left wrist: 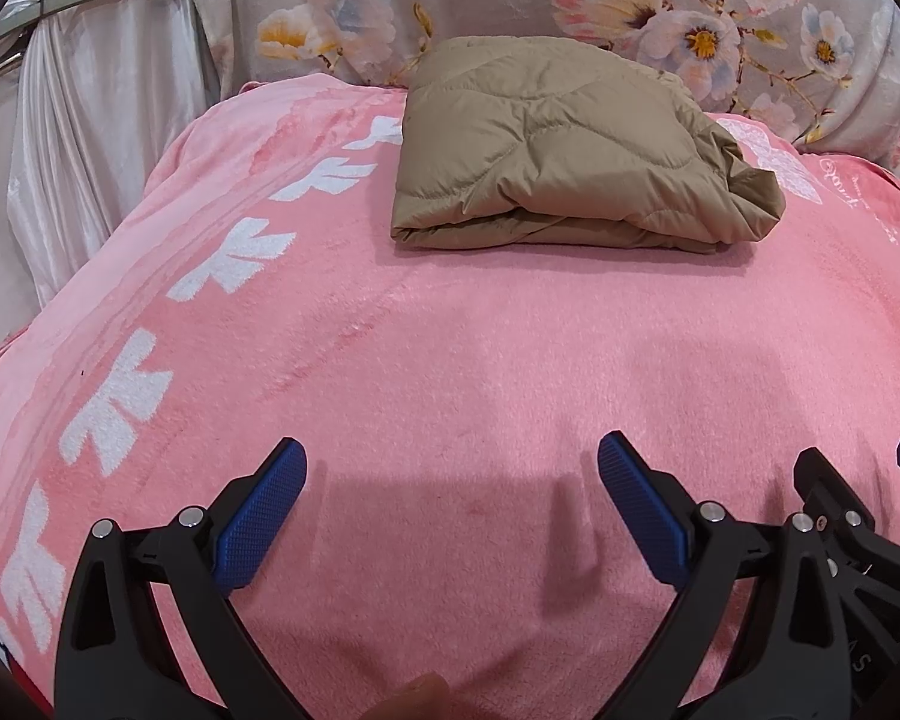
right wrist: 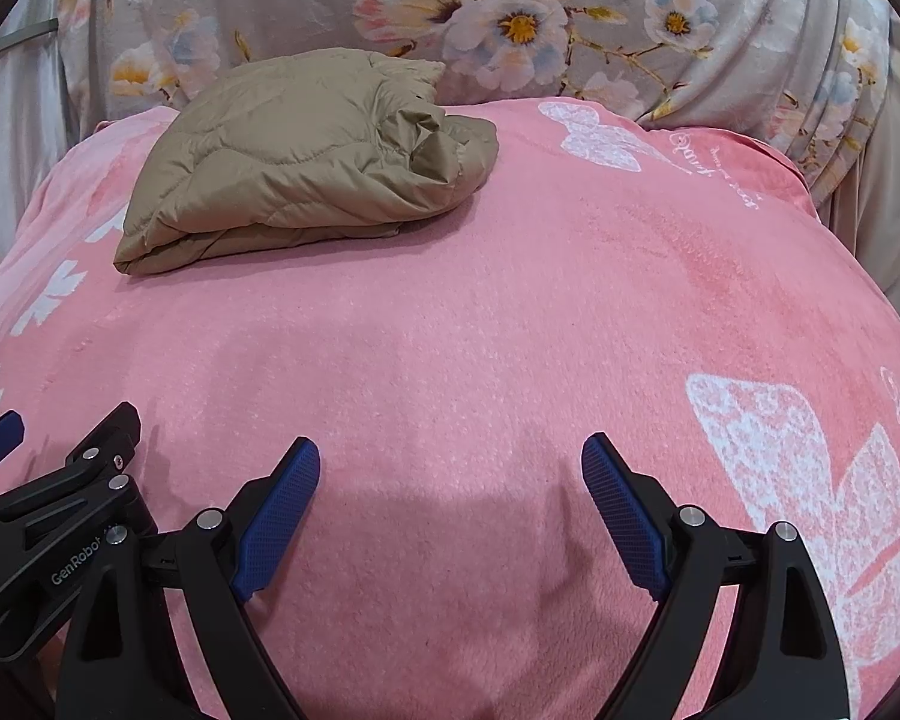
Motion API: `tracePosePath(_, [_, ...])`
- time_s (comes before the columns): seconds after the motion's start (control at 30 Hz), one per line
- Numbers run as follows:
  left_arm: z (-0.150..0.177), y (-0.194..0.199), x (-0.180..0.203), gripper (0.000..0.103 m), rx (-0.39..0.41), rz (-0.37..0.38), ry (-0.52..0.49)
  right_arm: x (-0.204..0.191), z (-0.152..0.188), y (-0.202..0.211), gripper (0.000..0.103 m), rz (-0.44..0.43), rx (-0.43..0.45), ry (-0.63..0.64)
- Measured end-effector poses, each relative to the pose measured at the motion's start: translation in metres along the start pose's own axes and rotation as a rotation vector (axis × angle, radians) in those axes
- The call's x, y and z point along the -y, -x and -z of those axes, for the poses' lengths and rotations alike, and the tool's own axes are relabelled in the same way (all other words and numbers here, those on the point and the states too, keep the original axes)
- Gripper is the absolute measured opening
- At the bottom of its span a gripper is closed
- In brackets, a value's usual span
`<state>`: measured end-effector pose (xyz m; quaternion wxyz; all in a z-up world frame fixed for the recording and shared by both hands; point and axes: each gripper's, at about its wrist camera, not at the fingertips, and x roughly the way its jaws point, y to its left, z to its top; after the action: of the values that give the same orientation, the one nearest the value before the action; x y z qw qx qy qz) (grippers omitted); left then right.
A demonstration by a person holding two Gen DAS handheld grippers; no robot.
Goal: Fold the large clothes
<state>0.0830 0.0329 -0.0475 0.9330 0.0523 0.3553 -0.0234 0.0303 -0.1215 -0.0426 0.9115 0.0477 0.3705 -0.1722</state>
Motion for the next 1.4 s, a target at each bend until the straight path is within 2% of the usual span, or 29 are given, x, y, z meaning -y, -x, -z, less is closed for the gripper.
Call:
tracePosePath(1.2, [-0.0011, 0.0035, -0.0024, 0.095, 0.023, -0.012, 0.000, -0.0011, -0.0009, 0.0035, 0.087, 0.006, 0.008, 0.002])
tracePosePath(1.4, [-0.0009, 0.0061, 0.0009, 0.091, 0.030, -0.016, -0.003, -0.0023, -0.0018, 0.0049, 0.087, 0.007, 0.010, 0.008])
